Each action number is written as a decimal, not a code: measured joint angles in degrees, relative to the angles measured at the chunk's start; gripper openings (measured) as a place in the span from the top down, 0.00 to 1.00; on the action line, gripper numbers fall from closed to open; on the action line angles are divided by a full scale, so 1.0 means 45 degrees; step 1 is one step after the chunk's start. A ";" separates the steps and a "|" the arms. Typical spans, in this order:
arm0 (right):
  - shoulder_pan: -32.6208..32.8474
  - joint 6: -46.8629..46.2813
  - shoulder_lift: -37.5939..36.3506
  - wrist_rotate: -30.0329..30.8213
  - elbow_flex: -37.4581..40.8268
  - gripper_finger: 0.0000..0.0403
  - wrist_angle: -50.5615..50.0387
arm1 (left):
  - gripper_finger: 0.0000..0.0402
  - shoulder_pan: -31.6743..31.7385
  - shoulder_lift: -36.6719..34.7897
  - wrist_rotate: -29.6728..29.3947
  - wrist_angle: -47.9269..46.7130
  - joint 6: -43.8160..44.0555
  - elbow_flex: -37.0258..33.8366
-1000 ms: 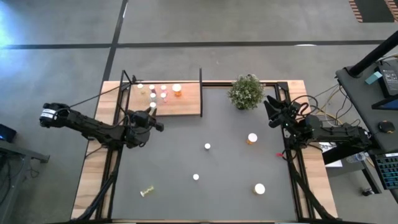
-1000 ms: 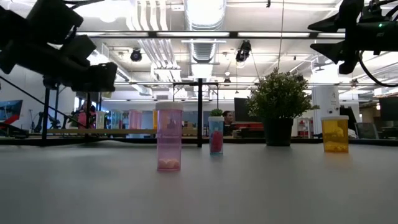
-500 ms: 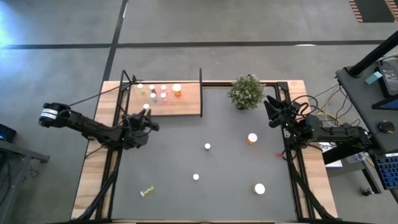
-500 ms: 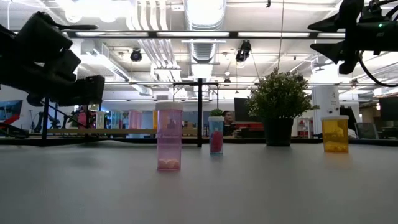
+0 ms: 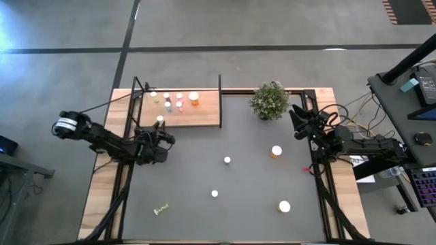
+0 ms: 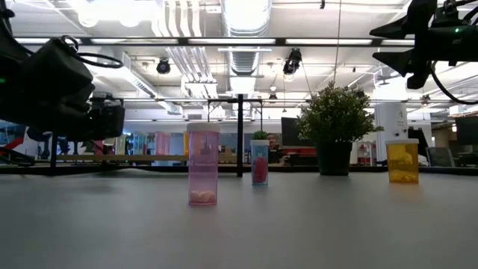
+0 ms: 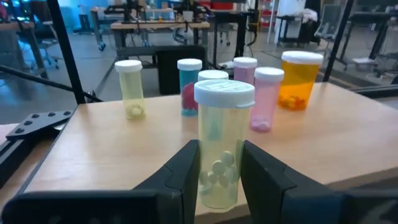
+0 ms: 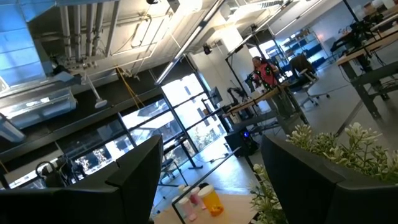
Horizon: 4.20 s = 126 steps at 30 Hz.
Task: Pick and place medicine bottles onto shelf by color
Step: Put the right yellow pill bottle on the shelf aligned with the other yellow pill bottle
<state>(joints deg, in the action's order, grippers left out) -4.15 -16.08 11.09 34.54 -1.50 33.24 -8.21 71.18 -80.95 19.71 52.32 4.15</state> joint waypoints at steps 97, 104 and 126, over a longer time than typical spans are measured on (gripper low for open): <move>-0.0002 0.0005 0.0000 0.0002 0.0000 0.35 -0.0002 | 0.79 0.6659 0.5256 0.0273 0.3216 -0.0020 0.2311; -0.0002 0.0004 -0.0004 0.0002 0.0000 0.35 -0.0002 | 0.74 0.6659 0.5258 0.0407 0.3177 -0.0025 0.2303; -0.0003 0.0005 0.0000 0.0002 0.0000 0.35 0.0003 | 0.57 0.6553 0.5251 0.0585 0.3190 -0.0053 0.2301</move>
<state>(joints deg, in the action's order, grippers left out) -4.16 -16.06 11.09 34.54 -1.50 33.25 21.28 94.80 -78.32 34.06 52.08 14.50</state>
